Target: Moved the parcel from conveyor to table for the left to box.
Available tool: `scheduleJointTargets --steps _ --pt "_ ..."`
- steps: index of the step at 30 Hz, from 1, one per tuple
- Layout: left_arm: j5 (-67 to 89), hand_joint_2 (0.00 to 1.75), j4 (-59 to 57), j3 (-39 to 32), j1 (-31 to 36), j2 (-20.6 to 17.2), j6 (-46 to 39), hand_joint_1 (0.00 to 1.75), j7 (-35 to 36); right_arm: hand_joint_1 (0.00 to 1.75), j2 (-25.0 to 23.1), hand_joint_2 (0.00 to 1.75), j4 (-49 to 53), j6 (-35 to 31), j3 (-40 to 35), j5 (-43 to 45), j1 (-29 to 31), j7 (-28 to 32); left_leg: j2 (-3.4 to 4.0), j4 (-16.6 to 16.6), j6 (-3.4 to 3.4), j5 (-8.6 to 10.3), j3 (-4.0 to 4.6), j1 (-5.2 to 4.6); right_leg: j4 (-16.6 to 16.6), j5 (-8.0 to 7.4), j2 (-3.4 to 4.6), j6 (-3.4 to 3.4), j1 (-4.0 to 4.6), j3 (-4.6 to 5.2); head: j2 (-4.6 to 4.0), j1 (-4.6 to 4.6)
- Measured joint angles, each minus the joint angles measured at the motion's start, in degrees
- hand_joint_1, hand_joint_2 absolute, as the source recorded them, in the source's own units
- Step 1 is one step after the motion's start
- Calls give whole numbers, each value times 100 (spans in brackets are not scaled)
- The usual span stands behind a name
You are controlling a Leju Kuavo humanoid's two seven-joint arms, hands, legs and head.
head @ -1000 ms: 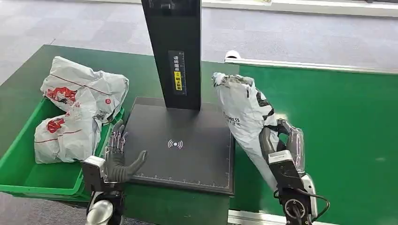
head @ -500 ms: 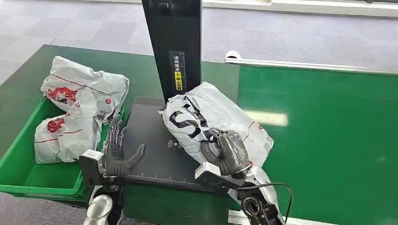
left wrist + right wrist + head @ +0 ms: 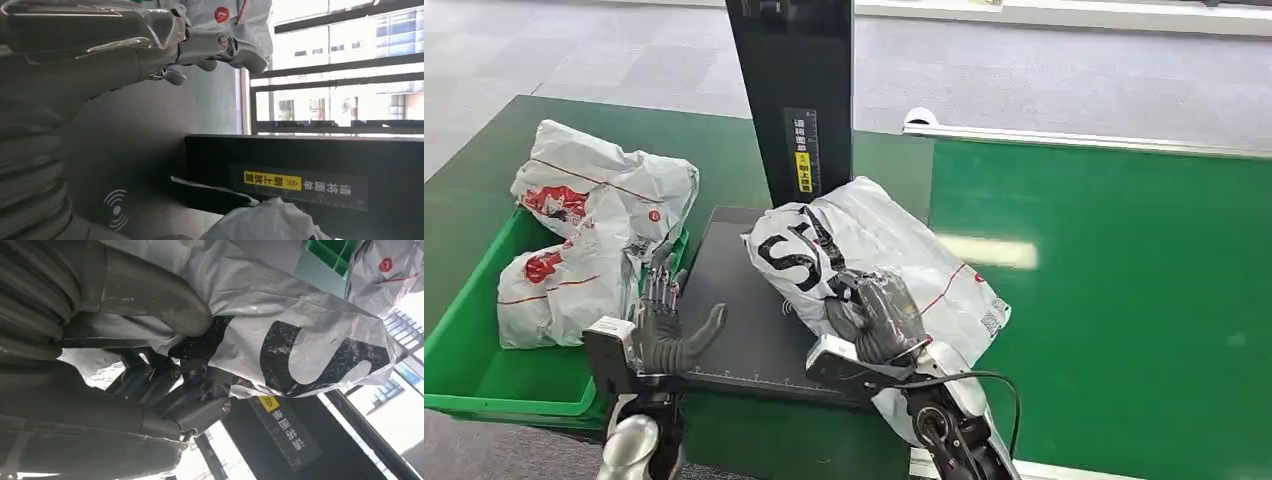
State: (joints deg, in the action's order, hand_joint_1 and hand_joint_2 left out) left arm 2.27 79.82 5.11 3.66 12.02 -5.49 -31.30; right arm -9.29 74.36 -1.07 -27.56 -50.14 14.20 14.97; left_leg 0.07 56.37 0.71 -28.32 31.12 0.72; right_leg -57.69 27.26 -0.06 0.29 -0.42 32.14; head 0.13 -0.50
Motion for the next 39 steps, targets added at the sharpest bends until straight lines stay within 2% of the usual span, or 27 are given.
scheduleJointTargets --steps 14,15,16,24,32,39 --pt "0 175 0 -76 0 37 0 0 9 175 -109 175 -289 -52 -17 61 193 -138 0 0 0 0 0 -1 0 0 0 0 -1 0 0 -2" --pt "0 175 0 -81 0 39 0 0 9 51 -109 175 -300 -52 -22 61 194 -138 0 0 0 0 0 -1 0 0 0 0 -1 0 2 -2" --pt "0 175 0 -85 0 44 0 0 9 0 -109 175 -308 -52 -24 61 197 -138 0 0 0 0 0 -1 0 0 0 0 -1 0 0 -2" --pt "0 175 0 -103 2 50 0 0 9 0 -155 175 -378 -57 -39 361 228 -87 0 0 0 0 0 -1 0 0 0 0 -1 0 2 -2" --pt "2 175 -20 -100 20 52 -35 0 -13 0 -171 175 -124 51 -96 1144 165 763 0 0 0 0 -1 -1 0 0 0 0 -1 2 2 -2" --pt "2 175 -87 -107 99 52 -44 0 -31 0 -190 175 282 48 -273 1228 142 817 1 0 0 0 -3 -1 0 0 1 0 -1 1 2 -2"
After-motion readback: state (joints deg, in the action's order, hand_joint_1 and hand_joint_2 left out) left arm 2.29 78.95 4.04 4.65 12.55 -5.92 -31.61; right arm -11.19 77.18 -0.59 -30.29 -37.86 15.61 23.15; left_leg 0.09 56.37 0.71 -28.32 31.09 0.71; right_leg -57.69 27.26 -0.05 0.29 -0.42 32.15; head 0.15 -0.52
